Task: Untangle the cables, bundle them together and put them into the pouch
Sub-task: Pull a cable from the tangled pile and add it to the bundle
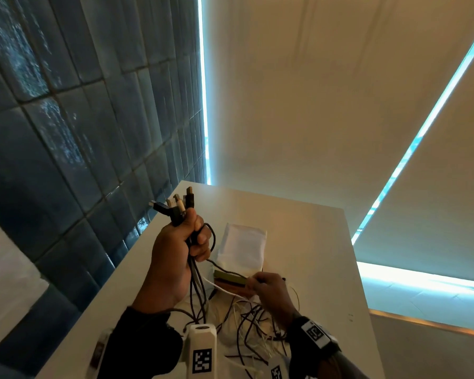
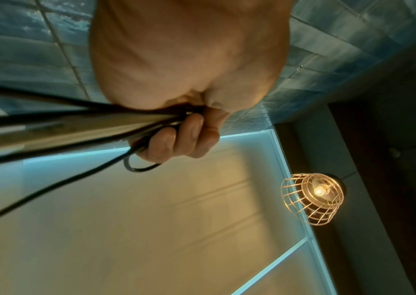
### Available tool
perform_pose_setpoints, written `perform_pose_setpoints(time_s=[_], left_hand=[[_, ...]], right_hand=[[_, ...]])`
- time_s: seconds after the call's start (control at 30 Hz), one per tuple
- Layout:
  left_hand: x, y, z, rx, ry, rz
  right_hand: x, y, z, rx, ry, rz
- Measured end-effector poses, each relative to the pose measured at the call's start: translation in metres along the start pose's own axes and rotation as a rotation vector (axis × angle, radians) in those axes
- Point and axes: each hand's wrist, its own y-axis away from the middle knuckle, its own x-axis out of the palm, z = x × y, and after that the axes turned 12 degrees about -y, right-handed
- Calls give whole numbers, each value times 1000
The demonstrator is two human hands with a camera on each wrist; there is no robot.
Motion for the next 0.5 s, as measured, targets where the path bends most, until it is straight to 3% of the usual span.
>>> perform_pose_setpoints(time_s=[0.17, 0.33, 0.5], left_hand=[[-1, -1, 7, -65, -120, -32], [9, -1, 12, -140, -215, -24], [15, 1, 7, -171, -267, -35]], right_hand=[[-2, 5, 51, -160, -250, -100], [8, 36, 105, -404, -419, 60], [8, 55, 114, -492, -523, 175]])
